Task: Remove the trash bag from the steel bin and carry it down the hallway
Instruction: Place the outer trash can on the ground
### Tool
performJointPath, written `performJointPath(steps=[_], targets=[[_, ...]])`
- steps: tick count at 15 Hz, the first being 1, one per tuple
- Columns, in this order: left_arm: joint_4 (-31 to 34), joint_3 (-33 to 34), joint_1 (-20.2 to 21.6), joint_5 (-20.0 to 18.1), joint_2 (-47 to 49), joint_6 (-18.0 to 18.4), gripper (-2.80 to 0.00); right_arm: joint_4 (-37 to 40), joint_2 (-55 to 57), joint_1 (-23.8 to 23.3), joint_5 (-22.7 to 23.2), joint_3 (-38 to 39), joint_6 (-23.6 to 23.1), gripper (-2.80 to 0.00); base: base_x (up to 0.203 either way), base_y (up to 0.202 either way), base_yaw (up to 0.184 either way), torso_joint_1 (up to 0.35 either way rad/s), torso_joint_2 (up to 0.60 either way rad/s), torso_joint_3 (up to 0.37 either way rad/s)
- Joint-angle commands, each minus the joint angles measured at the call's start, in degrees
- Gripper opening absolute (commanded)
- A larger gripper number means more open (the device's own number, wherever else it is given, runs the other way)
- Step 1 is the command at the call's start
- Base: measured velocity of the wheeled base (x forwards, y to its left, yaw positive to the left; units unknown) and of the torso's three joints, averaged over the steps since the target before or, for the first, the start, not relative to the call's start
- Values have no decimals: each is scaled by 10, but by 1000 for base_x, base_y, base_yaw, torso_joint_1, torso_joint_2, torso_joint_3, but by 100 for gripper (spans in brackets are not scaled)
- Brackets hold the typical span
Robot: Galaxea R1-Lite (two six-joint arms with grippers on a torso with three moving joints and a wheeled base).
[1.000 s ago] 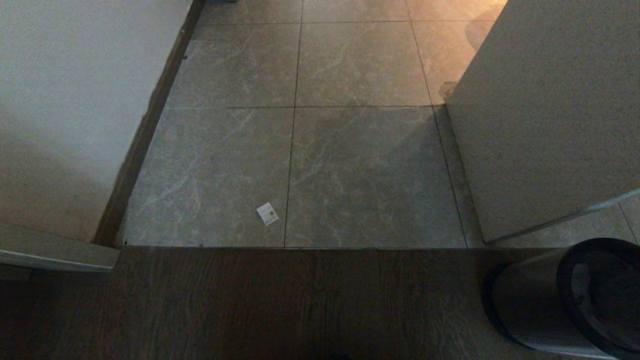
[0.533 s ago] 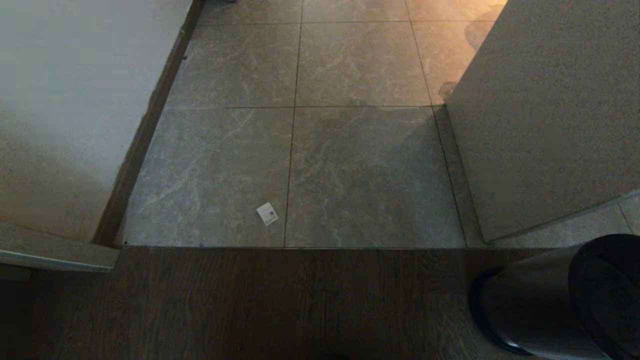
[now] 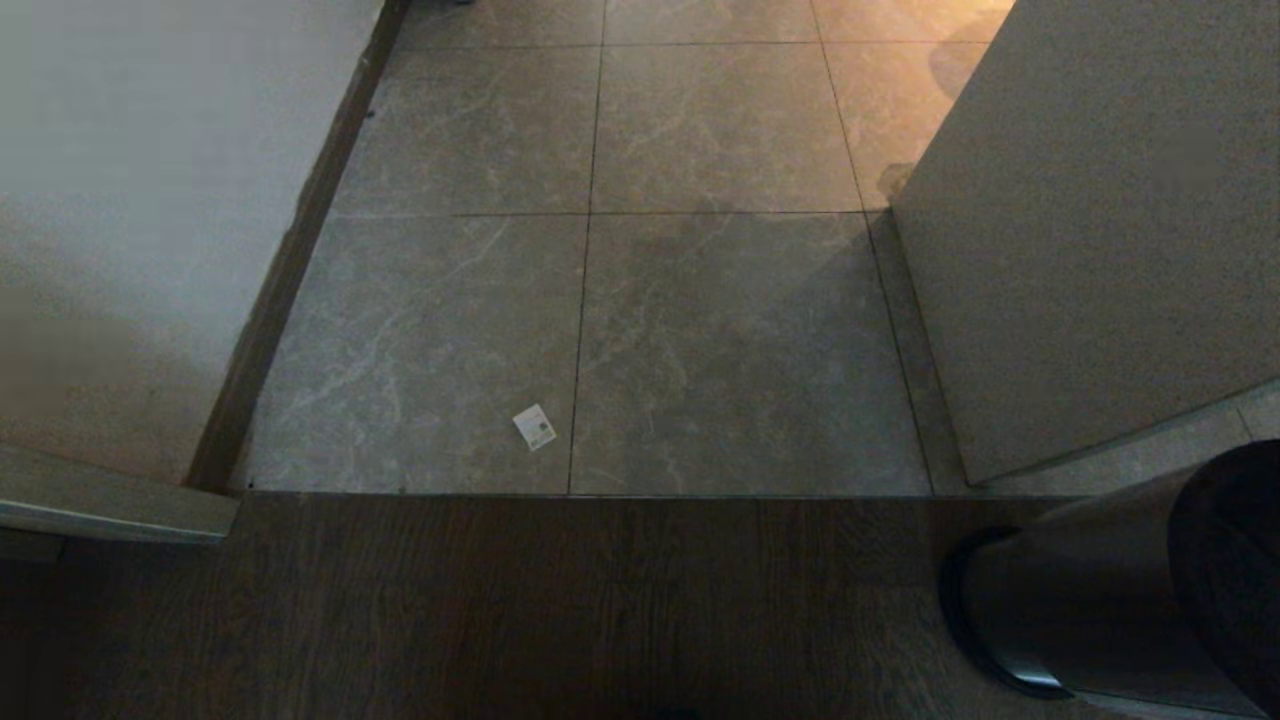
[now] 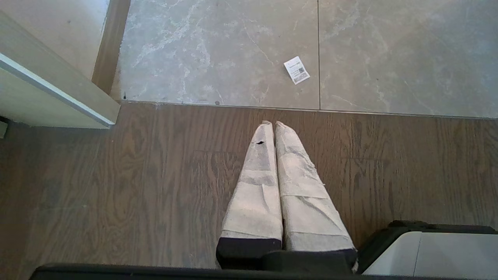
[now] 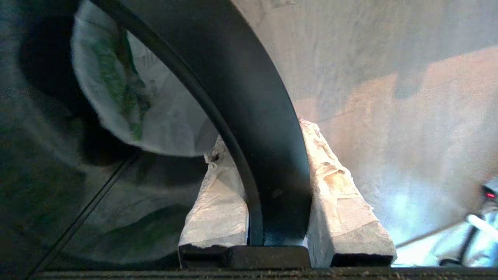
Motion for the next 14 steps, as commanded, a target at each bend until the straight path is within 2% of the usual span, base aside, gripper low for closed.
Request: performJointPath(steps=[1,6,14], targets=[[0,0,0,0,0,0,-280,53,-20,-10,0,-53,-13,-280,0,0,0,0,0,0],[0,0,0,0,0,0,-280,170,-46,-22,0,-140,-42,-280,0,0,0,0,0,0],[0,0,0,0,0,0,-280,256,-110,-22,-2,-173,-72,-280,0,0,0,0,0,0]])
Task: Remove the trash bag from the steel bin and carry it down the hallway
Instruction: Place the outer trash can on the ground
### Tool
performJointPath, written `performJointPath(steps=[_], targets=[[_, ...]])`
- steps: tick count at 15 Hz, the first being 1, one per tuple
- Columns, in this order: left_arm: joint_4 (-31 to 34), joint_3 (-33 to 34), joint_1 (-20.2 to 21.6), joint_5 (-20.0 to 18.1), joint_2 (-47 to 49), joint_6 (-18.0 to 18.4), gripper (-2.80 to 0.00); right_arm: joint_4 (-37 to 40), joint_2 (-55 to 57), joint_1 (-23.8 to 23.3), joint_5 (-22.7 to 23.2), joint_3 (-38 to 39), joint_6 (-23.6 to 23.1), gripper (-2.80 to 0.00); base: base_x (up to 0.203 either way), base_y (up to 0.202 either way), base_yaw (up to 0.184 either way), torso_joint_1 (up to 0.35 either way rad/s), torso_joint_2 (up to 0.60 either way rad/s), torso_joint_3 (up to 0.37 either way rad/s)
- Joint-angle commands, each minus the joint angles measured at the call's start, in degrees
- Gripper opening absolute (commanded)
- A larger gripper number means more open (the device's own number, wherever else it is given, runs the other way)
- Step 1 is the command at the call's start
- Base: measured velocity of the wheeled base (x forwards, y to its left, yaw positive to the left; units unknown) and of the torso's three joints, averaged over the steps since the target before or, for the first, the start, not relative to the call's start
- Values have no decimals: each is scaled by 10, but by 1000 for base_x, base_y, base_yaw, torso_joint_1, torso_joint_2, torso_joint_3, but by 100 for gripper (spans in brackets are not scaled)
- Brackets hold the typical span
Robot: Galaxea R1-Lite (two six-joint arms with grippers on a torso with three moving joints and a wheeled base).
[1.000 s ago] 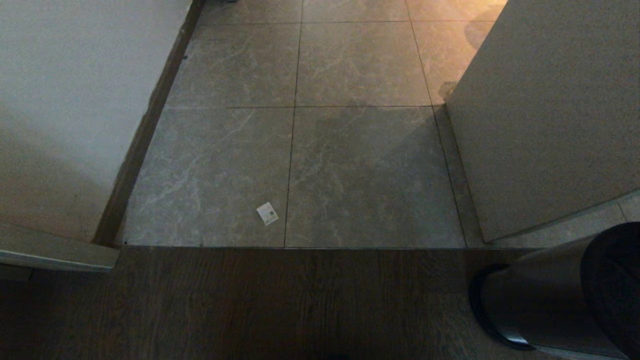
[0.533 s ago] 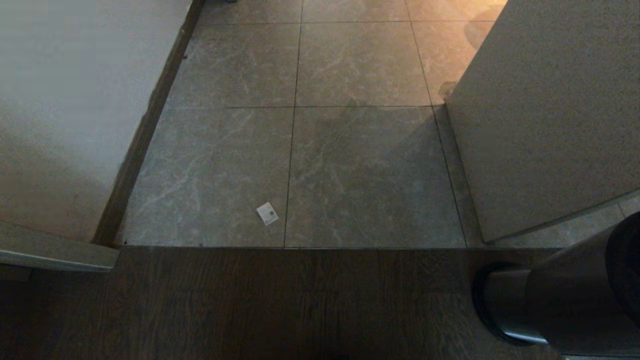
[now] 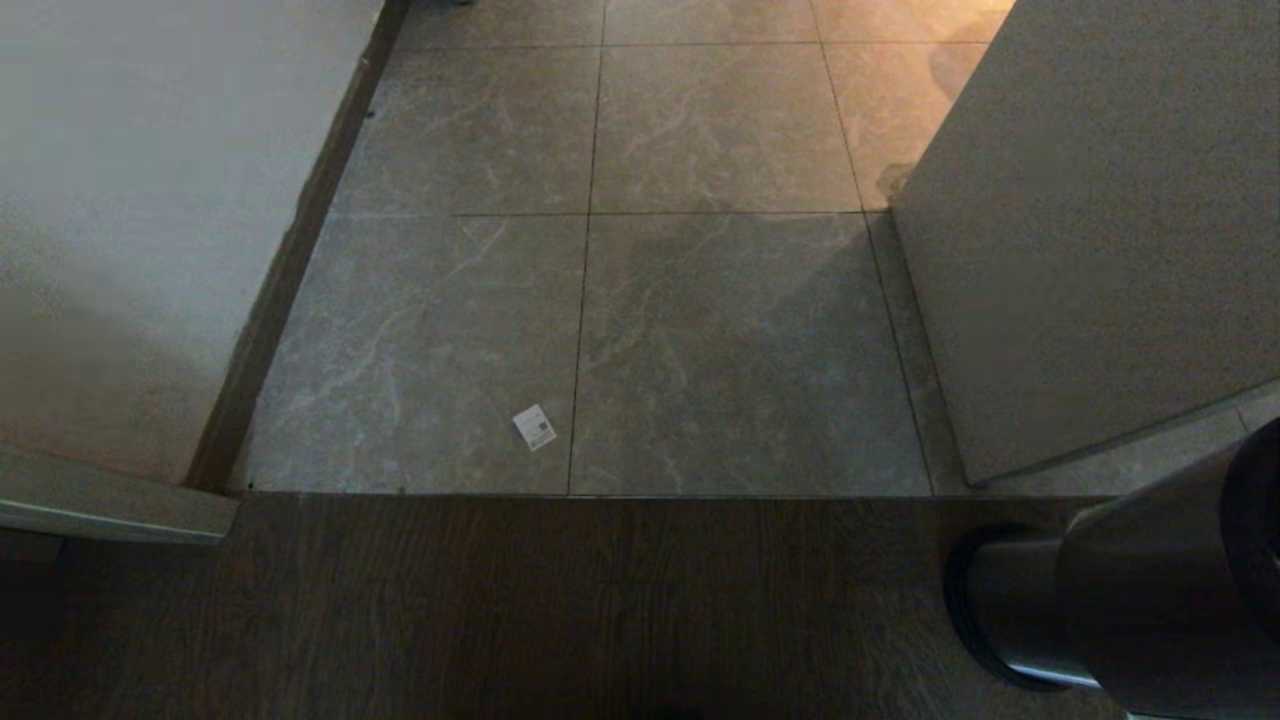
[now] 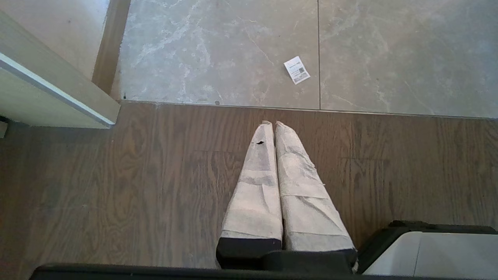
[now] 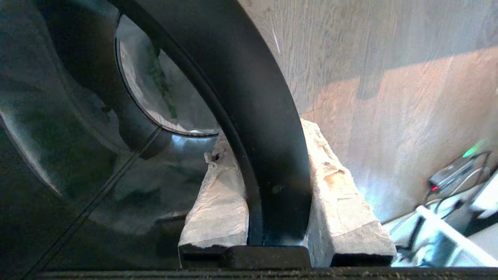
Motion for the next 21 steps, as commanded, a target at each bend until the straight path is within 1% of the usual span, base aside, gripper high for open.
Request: performJointPath(steps=[1,9,10,11,12,14,17,19,21], targets=[[0,0,0,0,0,0,-280,25,-20,0,1,-22,-16,-280,0,0,0,0,0,0],[0,0,0,0,0,0,-280,136,-44,0,-6,-127,-39,-280,0,0,0,0,0,0],[0,0,0,0,0,0,-280,139,-46,-1,-15,-131,-46,-280,0,0,0,0,0,0],[0,0,0,0,0,0,-280,144,-47,0,-50,-144,-58,-280,0,0,0,0,0,0],[0,0,0,0,0,0,-280,151,-50,0,-69,-152,-67,-280,0,0,0,0,0,0],[0,0,0,0,0,0,-280,154,-52,0,-73,-152,-69,-280,0,0,0,0,0,0],[0,0,0,0,0,0,-280,156,-50,-1,-117,-159,-93,-280,0,0,0,0,0,0],[0,0,0,0,0,0,-280,164,-51,-1,-120,-164,-93,-280,0,0,0,0,0,0],[0,0,0,0,0,0,-280,185,-52,-1,-121,-192,-93,-280,0,0,0,0,0,0]])
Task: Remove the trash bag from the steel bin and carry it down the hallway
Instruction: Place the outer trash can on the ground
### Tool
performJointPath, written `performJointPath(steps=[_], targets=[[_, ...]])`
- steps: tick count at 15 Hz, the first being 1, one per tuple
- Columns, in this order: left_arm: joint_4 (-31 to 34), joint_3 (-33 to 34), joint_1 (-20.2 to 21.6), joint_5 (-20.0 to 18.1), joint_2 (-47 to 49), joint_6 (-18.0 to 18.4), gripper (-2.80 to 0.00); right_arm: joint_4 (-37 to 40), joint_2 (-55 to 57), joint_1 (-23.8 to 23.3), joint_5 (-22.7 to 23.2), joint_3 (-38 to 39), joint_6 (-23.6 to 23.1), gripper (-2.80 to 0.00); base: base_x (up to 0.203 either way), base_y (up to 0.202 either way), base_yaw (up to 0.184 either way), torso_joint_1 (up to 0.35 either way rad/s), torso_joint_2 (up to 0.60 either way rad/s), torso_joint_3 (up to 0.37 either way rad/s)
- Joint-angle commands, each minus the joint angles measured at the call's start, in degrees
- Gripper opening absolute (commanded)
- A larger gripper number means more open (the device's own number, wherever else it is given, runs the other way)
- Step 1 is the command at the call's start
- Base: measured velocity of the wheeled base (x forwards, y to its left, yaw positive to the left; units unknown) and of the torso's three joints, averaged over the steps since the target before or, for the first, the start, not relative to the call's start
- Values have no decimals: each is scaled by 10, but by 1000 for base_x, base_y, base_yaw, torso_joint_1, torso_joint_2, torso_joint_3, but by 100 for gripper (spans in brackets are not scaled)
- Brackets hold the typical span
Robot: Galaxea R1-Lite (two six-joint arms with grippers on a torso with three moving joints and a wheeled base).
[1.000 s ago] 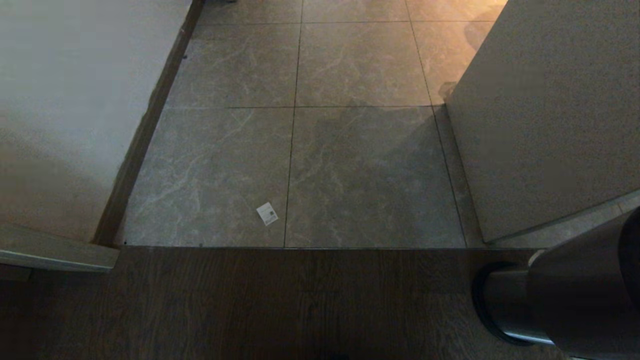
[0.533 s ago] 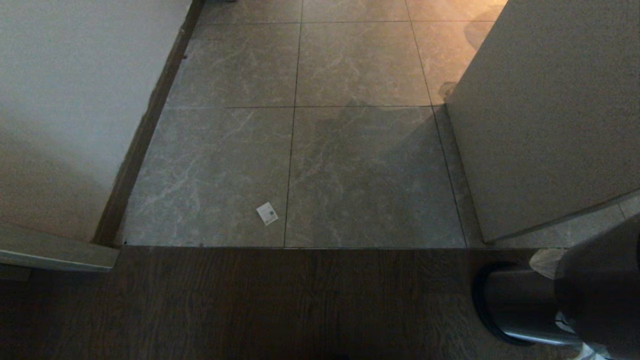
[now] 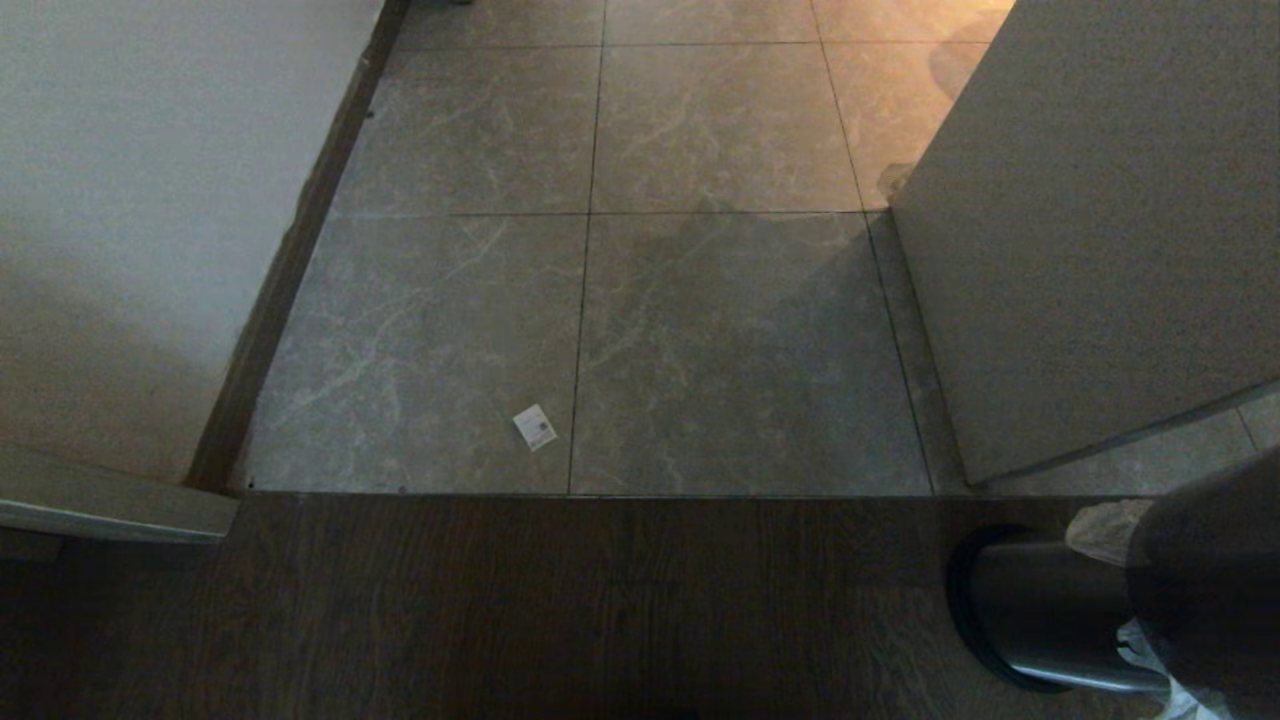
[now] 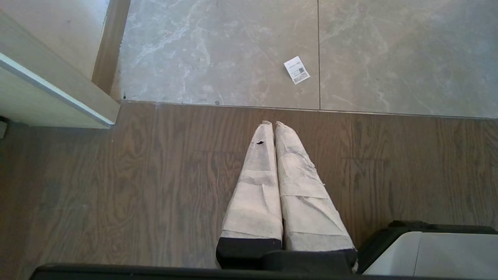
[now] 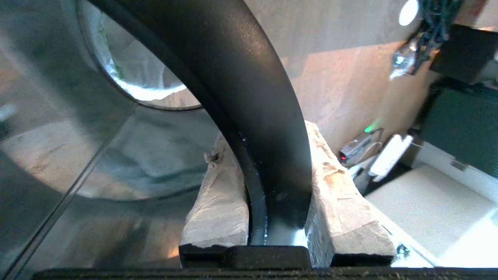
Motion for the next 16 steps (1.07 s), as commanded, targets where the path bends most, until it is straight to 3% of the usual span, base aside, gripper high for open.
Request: performJointPath(steps=[1,6,16], targets=[[0,0,0,0,0,0,-280,32,-1,0,-1,-36,-5,-280,0,0,0,0,0,0],[0,0,0,0,0,0,-280,87,-10,0,-1,-75,-28,-280,0,0,0,0,0,0],[0,0,0,0,0,0,-280,74,49,-33,-70,-79,-38,-280,0,0,0,0,0,0]])
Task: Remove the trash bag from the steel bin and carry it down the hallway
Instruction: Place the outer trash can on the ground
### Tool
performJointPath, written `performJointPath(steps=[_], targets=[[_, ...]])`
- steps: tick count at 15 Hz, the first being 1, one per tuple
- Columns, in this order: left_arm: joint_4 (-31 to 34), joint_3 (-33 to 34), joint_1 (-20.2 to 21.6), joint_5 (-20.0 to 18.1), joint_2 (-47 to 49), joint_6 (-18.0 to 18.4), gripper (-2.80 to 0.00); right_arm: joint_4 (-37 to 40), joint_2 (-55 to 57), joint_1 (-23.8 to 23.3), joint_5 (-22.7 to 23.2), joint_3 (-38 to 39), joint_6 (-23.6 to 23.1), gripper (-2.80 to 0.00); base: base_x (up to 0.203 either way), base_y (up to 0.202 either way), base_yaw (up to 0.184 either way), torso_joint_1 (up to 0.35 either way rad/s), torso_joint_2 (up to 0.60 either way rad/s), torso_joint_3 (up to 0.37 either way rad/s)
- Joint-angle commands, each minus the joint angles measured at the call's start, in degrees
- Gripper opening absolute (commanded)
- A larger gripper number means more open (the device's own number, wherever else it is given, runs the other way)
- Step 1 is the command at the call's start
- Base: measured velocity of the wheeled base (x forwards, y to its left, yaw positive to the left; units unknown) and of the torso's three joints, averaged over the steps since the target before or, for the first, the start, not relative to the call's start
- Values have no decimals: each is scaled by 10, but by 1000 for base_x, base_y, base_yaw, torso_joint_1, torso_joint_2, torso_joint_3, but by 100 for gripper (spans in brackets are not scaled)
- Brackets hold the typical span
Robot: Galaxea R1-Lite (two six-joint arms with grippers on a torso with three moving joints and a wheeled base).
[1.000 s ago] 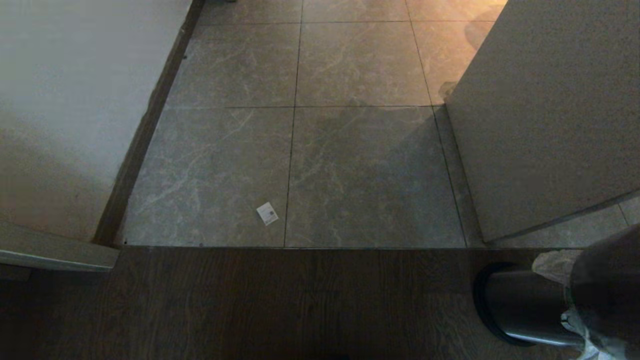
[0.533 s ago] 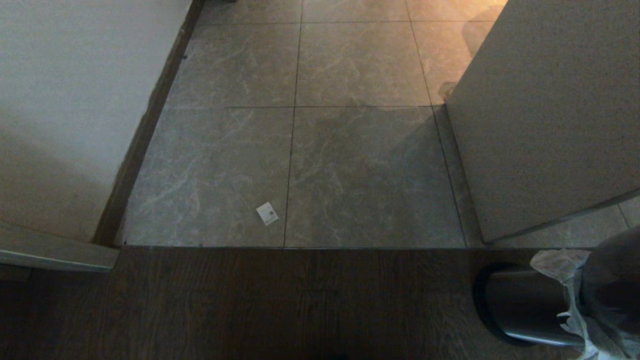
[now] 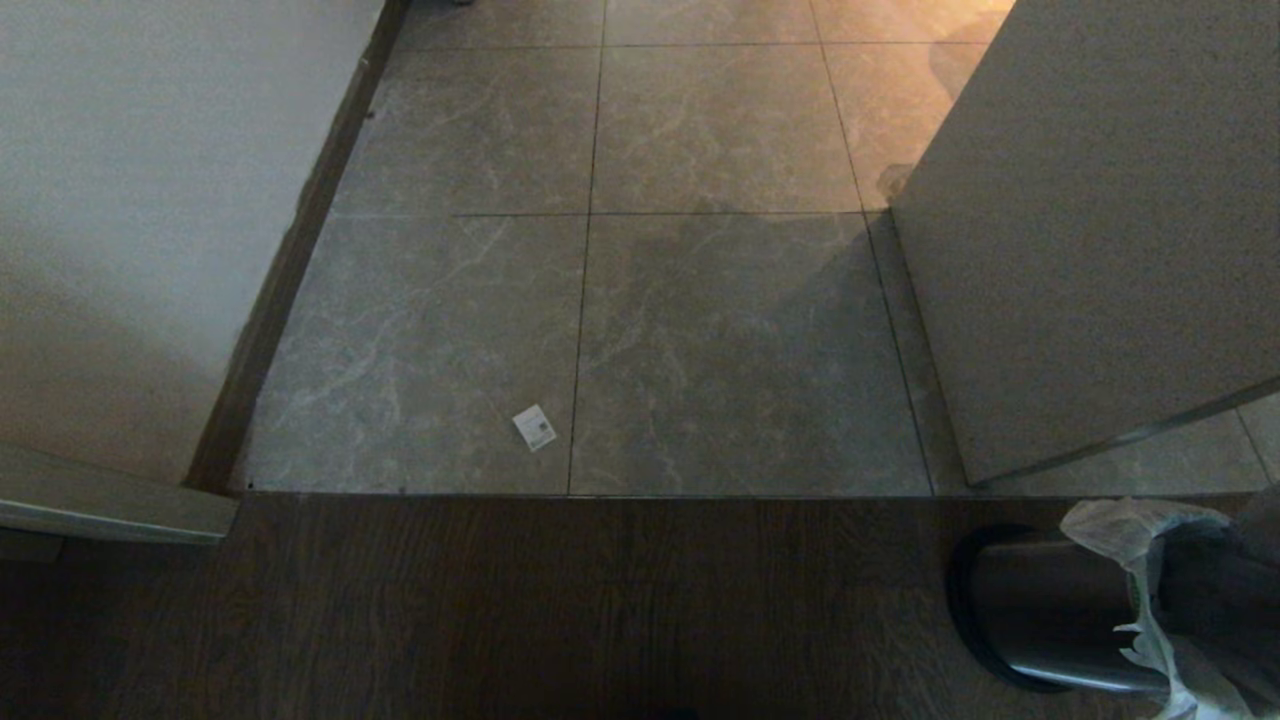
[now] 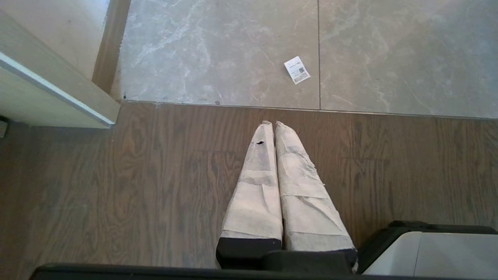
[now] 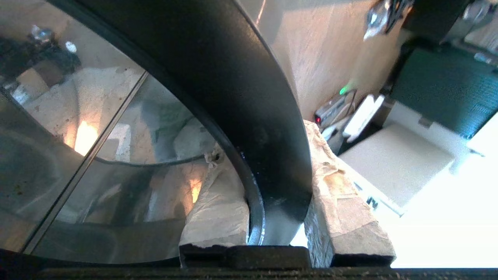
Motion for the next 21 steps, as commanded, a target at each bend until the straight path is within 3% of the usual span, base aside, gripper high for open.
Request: performJointPath(steps=[1,6,11,15,21], targets=[[0,0,0,0,0,0,-280,-1,26,-14,0,0,-5,-280,0,0,0,0,0,0],[0,0,0,0,0,0,-280,-6,88,-49,-2,-15,-9,-280,0,0,0,0,0,0],[0,0,0,0,0,0,-280,-31,182,-112,5,-46,-18,-280,0,0,0,0,0,0],[0,0,0,0,0,0,-280,-67,273,-179,63,-81,-17,-280,0,0,0,0,0,0],[0,0,0,0,0,0,-280,-70,378,-234,102,-161,-17,-280,0,0,0,0,0,0]])
